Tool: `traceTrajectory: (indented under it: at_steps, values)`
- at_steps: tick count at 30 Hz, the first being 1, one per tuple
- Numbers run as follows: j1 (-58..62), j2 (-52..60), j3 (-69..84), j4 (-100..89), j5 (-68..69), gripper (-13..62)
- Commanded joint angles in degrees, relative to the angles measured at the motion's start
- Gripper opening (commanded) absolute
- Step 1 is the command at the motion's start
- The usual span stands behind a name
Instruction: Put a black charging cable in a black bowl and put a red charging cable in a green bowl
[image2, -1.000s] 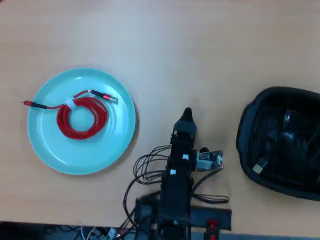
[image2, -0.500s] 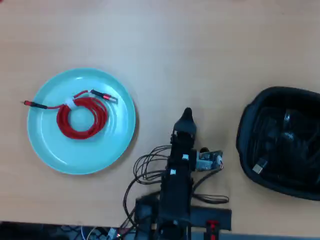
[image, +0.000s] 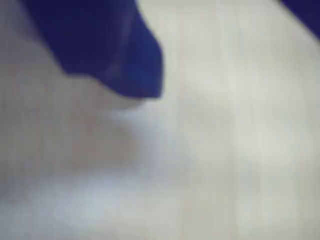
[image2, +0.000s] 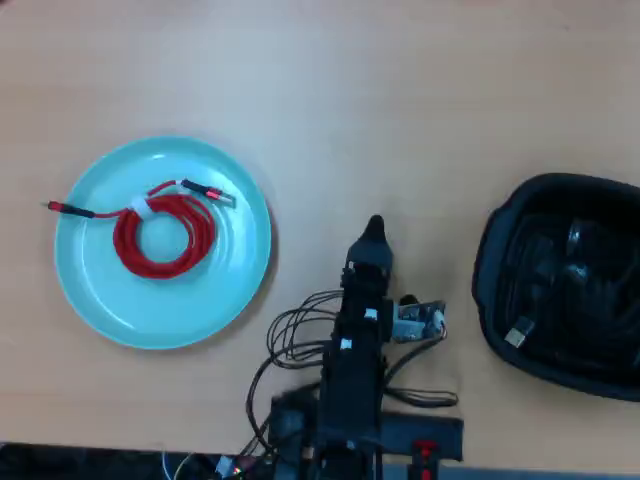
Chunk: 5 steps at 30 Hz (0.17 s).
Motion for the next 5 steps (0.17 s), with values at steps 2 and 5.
traceTrajectory:
  at_steps: [2, 5]
  values:
    - [0.09, 5.01, 3.78, 2.99, 1.23, 41.3]
    - [0.00, 5.01, 3.78, 2.99, 1.23, 41.2]
